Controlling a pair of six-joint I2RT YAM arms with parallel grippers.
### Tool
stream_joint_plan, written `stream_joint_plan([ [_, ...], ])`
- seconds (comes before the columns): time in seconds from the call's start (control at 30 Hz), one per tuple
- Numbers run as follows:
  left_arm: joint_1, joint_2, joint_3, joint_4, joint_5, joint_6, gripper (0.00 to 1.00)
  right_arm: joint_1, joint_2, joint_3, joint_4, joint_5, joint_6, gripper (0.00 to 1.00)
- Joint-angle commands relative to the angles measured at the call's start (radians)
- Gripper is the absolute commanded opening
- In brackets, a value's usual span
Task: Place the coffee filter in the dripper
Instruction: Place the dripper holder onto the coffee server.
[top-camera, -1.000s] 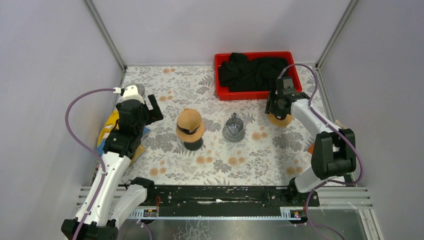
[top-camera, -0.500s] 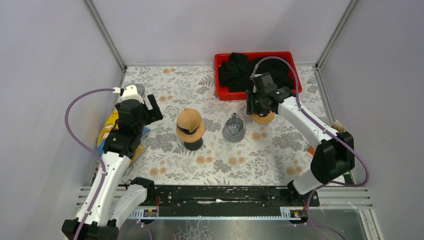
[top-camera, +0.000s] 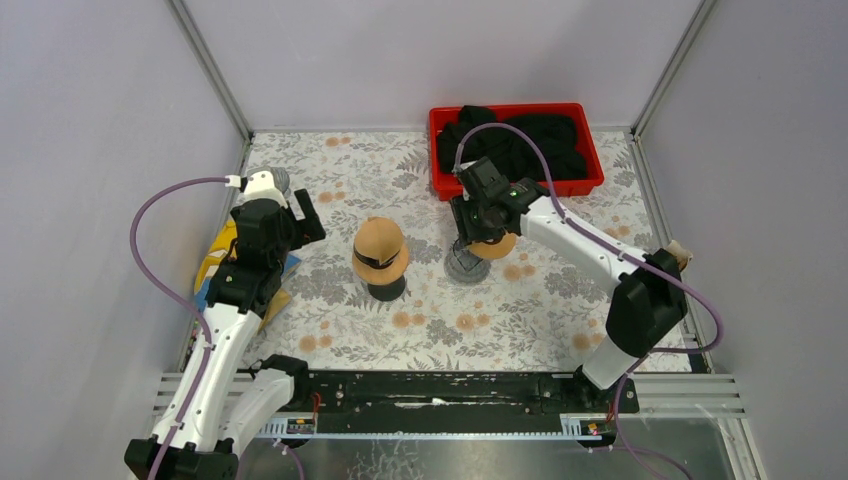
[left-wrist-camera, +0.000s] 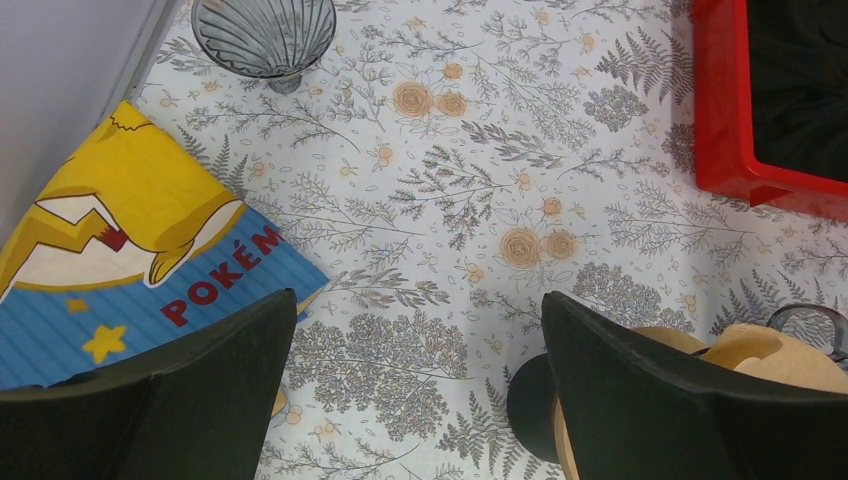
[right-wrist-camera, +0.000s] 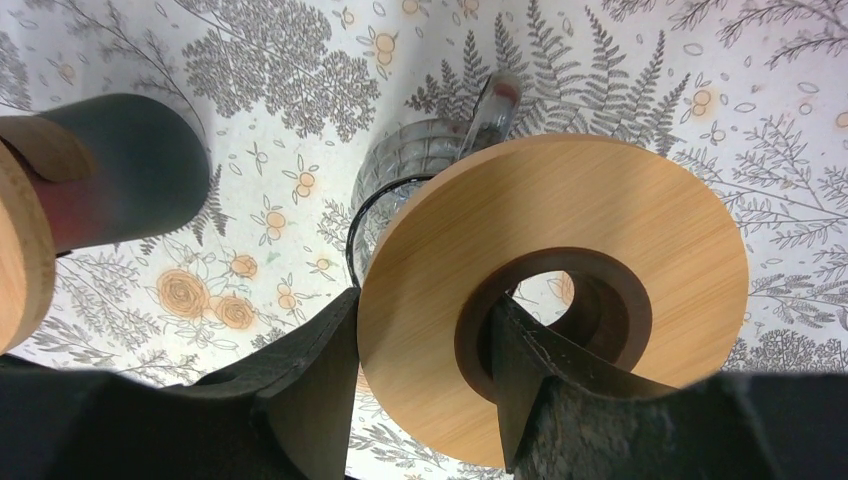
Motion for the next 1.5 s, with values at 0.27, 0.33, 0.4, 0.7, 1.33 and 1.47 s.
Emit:
stream_joint_plan([
  [0.27,0.008,0.0,-0.01,0.07,0.002,0.001,1.0,0.092,0.085,0.084,-0.003,0.067,0.011,0.27],
  [0.33,0.007,0.0,-0.01,0.069,0.004,0.001,1.0,0.098,0.094,0.083,0.005,0.077,0.014,0.27],
  [0.4,0.008,0.0,-0.01,0.068,0.004,0.001,1.0,0.103,0.106,0.084,0.008,0.084,0.017,0.27],
  [0.7,0.009,-0.005,-0.01,0.068,0.006,0.001,1.0,0.122,0.142,0.076,0.018,0.111,0.028,0.27],
  [1.33,0.01,-0.008,-0.011,0.068,0.008,0.002,1.0,0.148,0.172,0.099,0.01,0.143,0.026,0.31],
  [1.47,0.011,-0.007,-0.012,0.068,0.01,0.002,1.0,0.155,0.173,0.106,0.003,0.152,0.024,0.31],
])
